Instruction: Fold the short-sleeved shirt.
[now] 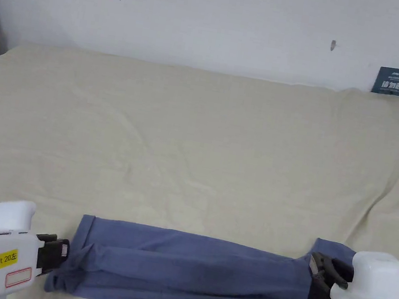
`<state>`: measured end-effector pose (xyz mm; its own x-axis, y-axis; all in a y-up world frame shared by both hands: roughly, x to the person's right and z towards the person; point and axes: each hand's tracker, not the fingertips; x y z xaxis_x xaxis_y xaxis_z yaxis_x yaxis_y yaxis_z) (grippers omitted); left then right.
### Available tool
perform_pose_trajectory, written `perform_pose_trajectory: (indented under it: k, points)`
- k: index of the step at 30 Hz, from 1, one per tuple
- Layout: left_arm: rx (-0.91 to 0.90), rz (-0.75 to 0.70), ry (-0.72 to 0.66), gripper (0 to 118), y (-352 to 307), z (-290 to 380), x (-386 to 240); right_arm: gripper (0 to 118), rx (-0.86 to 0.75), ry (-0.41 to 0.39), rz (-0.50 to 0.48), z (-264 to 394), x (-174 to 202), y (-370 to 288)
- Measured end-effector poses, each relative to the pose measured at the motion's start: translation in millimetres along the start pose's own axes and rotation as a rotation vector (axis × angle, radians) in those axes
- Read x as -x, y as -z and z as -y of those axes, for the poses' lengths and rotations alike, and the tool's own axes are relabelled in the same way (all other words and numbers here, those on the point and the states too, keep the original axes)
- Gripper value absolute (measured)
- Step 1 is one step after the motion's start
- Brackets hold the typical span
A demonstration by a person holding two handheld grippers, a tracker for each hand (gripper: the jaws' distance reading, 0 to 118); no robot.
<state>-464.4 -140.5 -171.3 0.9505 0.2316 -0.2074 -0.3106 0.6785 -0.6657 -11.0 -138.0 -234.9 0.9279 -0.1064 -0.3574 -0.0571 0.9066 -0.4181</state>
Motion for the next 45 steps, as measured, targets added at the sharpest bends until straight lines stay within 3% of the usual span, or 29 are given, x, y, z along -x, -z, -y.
perform_pose_trajectory:
  k: [6,7,8,10,13,15,17,22,27,28,30,31,33,35,38,45]
  points:
    - [0.068,0.156,-0.154,5,18,-8,29,0,0.008,-0.021,-0.025,-2,23,14]
    - [0.076,0.170,-0.191,18,23,-9,37,0,0.009,-0.021,-0.031,-2,29,13]
    - [0.087,0.165,-0.227,43,28,-10,44,0,0.019,-0.018,-0.051,-2,32,15]
    - [0.091,0.177,-0.271,63,42,-15,68,0,0.031,-0.022,-0.061,0,40,18]
    - [0.096,0.304,-0.358,67,47,-18,72,0,0.058,-0.054,-0.072,5,53,23]
    - [0.124,0.368,-0.389,85,58,-22,76,0,0.075,-0.054,-0.081,6,59,27]
    - [0.157,0.374,-0.384,97,66,-26,74,0,0.091,-0.049,-0.086,7,63,32]
    - [0.206,0.386,-0.353,98,85,-32,66,0,0.108,-0.049,-0.094,5,71,40]
    - [0.211,0.474,-0.419,94,99,-37,65,0,0.120,-0.052,-0.103,5,72,46]
    - [0.218,0.487,-0.432,85,104,-36,63,0,0.124,-0.047,-0.105,6,72,48]
    - [0.228,0.481,-0.425,38,112,-37,58,0,0.134,-0.039,-0.113,7,72,51]
    - [0.240,0.409,-0.373,16,113,-38,55,0,0.136,-0.036,-0.112,7,71,51]
    - [0.263,0.363,-0.361,15,118,-34,56,0,0.138,-0.033,-0.113,8,70,51]
    - [0.249,0.469,-0.521,13,114,-28,68,0,0.139,-0.027,-0.113,8,67,50]
    - [0.235,0.385,-0.387,11,106,-30,58,0,0.143,-0.017,-0.108,9,60,50]
    - [0.173,0.332,-0.292,11,71,-53,23,0,0.134,0.028,-0.075,8,28,39]
